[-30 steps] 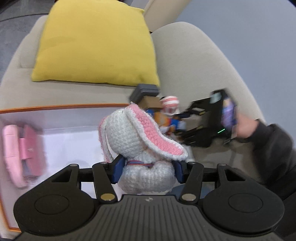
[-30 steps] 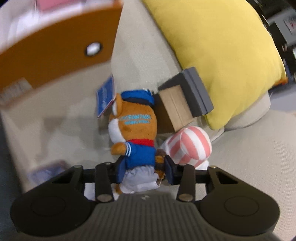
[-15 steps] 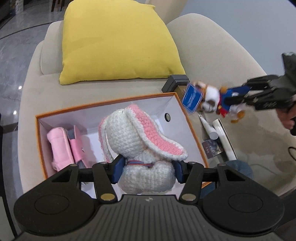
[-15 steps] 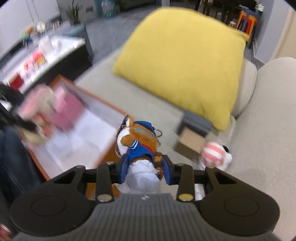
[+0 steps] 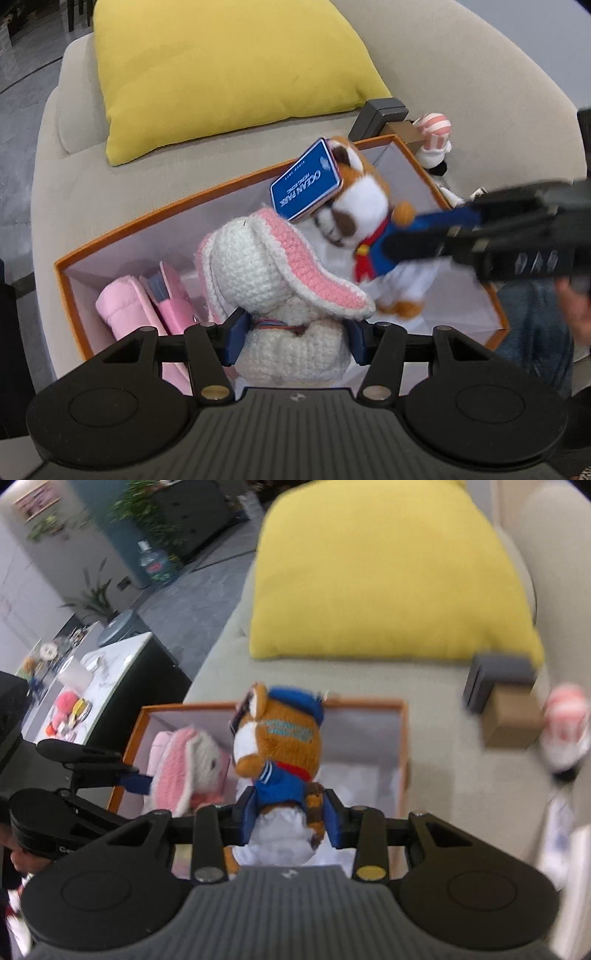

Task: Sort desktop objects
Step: 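Carry the bunny and sailor bear plush over the orange box with both tools, then lower both plushes into the orange box and open both tools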

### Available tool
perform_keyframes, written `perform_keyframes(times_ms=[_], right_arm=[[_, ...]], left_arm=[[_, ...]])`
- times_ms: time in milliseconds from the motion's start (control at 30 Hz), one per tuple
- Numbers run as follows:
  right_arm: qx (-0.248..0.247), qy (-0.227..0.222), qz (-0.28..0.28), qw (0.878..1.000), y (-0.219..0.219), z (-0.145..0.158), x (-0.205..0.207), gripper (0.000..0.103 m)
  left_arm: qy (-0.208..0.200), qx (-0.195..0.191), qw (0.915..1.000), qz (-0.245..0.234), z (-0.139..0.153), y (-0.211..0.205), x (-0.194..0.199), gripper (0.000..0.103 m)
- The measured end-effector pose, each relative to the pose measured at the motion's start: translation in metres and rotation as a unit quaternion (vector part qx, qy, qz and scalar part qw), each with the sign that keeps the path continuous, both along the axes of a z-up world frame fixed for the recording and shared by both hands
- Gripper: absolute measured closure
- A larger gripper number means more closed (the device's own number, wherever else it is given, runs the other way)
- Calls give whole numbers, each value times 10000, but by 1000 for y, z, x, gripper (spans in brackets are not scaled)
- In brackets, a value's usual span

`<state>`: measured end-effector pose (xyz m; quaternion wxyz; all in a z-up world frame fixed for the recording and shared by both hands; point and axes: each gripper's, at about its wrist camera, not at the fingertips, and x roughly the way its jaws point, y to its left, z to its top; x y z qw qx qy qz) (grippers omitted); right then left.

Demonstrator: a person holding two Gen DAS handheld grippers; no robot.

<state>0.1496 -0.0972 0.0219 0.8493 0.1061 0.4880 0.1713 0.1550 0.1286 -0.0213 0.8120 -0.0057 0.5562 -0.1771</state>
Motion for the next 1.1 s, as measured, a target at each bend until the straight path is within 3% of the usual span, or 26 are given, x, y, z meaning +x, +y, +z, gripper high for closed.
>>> perform_keyframes(times_ms=[433,767,1100], right_arm=[[260,853,-50,9960,16,-63,21,65],[-162,691,442,9965,32,-79,30,65],[-526,289,710,9957,40,-71,26,59]], left_arm=[[-119,564,9970,-521,-29,-4,9,40],[-94,657,9963,-537,-48,-4,12,36],[-431,977,9931,-479,-36,-12,-2,33]])
